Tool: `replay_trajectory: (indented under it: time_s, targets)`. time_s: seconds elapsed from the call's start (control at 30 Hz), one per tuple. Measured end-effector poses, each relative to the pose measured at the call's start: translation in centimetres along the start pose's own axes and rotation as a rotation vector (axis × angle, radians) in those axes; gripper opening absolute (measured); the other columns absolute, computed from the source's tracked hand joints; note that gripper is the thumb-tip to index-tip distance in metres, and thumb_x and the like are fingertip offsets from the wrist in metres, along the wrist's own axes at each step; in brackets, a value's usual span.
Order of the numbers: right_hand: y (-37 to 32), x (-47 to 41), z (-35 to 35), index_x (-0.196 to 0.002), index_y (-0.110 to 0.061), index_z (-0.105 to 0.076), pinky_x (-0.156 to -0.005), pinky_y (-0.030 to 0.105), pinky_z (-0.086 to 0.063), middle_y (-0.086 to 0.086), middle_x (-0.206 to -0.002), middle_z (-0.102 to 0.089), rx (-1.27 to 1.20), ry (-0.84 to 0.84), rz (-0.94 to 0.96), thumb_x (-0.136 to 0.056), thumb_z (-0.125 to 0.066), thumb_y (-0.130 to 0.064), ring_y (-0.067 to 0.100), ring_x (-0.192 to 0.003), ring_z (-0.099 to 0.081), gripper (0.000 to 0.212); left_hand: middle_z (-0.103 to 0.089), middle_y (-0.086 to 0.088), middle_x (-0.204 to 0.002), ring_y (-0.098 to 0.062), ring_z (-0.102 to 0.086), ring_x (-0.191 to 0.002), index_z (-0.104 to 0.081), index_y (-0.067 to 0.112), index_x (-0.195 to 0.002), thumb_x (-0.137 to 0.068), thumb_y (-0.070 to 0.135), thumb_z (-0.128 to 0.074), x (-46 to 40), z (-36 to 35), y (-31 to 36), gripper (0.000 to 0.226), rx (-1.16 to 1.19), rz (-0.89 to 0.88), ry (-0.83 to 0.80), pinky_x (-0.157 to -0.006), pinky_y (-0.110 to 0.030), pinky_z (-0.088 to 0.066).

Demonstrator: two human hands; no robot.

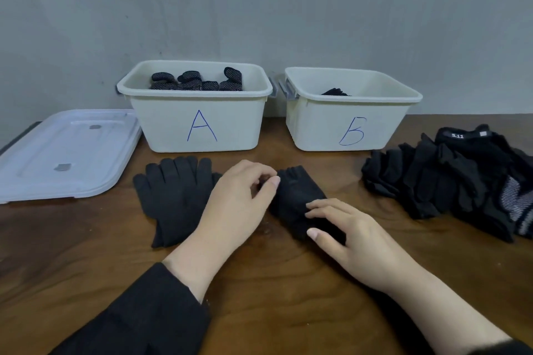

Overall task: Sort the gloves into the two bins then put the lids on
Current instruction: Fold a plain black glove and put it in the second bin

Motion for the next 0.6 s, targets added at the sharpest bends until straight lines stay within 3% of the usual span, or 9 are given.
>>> replay_trajectory:
  time_s: [0.1, 0.17, 0.27, 0.37, 0.47, 0.53, 0.6]
  targets:
    - [0.2, 0.1, -0.2, -0.137, -0.04, -0.059, -0.108, 0.007, -0.027, -0.032, -0.143, -0.045, 0.033, -0.028, -0.001, -0.099, -0.052, -0.051, -0.014, -0.135, -0.035, 0.04, -0.046, 0.019, -0.137, -0.004, -0.038, -0.126, -0.056, 0.041, -0.134, -0.094, 0.057, -0.051, 0.0, -1.4, 0.5, 0.043, -0.273, -0.125, -0.222, -0.107, -0.029, -0.026]
    - [0.2, 0.0, -0.5, -0.139, -0.041, -0.057, -0.107, 0.004, -0.022, -0.031, -0.145, -0.044, 0.06, -0.012, -0.008, -0.1, -0.051, -0.046, -0.012, -0.137, -0.034, 0.04, -0.037, 0.015, -0.149, -0.009, -0.03, -0.136, -0.056, 0.041, -0.134, -0.093, 0.059, -0.052, 0.0, -2.0, 0.2, 0.045, -0.424, -0.126, -0.253, -0.111, -0.035, -0.02]
    - [-0.2, 0.0, -0.8, -0.145, -0.04, -0.05, -0.106, 0.002, -0.018, -0.03, -0.149, -0.04, 0.071, -0.02, -0.019, -0.102, -0.05, -0.044, -0.01, -0.14, -0.031, 0.044, -0.041, 0.008, -0.149, -0.015, -0.031, -0.138, -0.062, 0.036, -0.128, -0.095, 0.051, -0.054, -0.3, -1.5, -0.5, 0.036, -0.486, -0.035, -0.158, -0.111, -0.04, -0.021]
    - [-0.4, 0.0, -0.7, -0.15, -0.038, -0.044, -0.104, -0.002, -0.017, -0.03, -0.152, -0.036, 0.043, -0.022, -0.056, -0.102, -0.047, -0.047, -0.012, -0.14, -0.03, 0.049, -0.05, 0.006, -0.144, -0.015, -0.04, -0.135, -0.065, 0.029, -0.125, -0.099, 0.032, -0.055, -0.4, -0.9, 0.3, 0.029, -0.404, -0.163, -0.045, -0.11, -0.038, -0.026]
    - [-0.3, -0.2, -0.9, -0.154, -0.036, -0.036, -0.106, -0.004, -0.005, -0.029, -0.156, -0.027, 0.061, -0.079, -0.067, -0.103, -0.043, -0.049, -0.017, -0.141, -0.014, 0.053, -0.047, 0.013, -0.149, -0.006, -0.034, -0.14, -0.061, 0.031, -0.134, -0.103, 0.038, -0.045, 0.3, -1.7, 1.3, 0.035, -0.345, -0.273, -0.258, -0.116, -0.031, -0.021]
    - [-0.2, -0.3, -1.1, -0.156, -0.033, -0.029, -0.112, 0.002, 0.001, -0.026, -0.159, -0.022, 0.095, -0.123, -0.059, -0.104, -0.038, -0.049, -0.017, -0.141, -0.007, 0.055, -0.042, 0.016, -0.153, -0.002, -0.027, -0.144, -0.054, 0.034, -0.141, -0.102, 0.053, -0.035, 0.5, -2.3, 0.7, 0.047, -0.395, -0.197, -0.38, -0.12, -0.031, -0.014]
    - [-0.1, -0.4, -1.2, -0.158, -0.032, -0.025, -0.119, 0.012, 0.0, -0.021, -0.162, -0.021, 0.124, -0.141, -0.056, -0.105, -0.033, -0.05, -0.014, -0.145, -0.007, 0.057, -0.044, 0.017, -0.151, -0.002, -0.03, -0.142, -0.053, 0.035, -0.141, -0.098, 0.062, -0.031, 0.3, -2.2, 0.1, 0.055, -0.447, -0.13, -0.371, -0.119, -0.033, -0.014]
Point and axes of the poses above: each hand's wrist, its own x-axis away from the middle knuckle, its own z-axis out of the back of the hand, y = z × x, the point moved 3 cm from there along -x, towards the middle knuckle
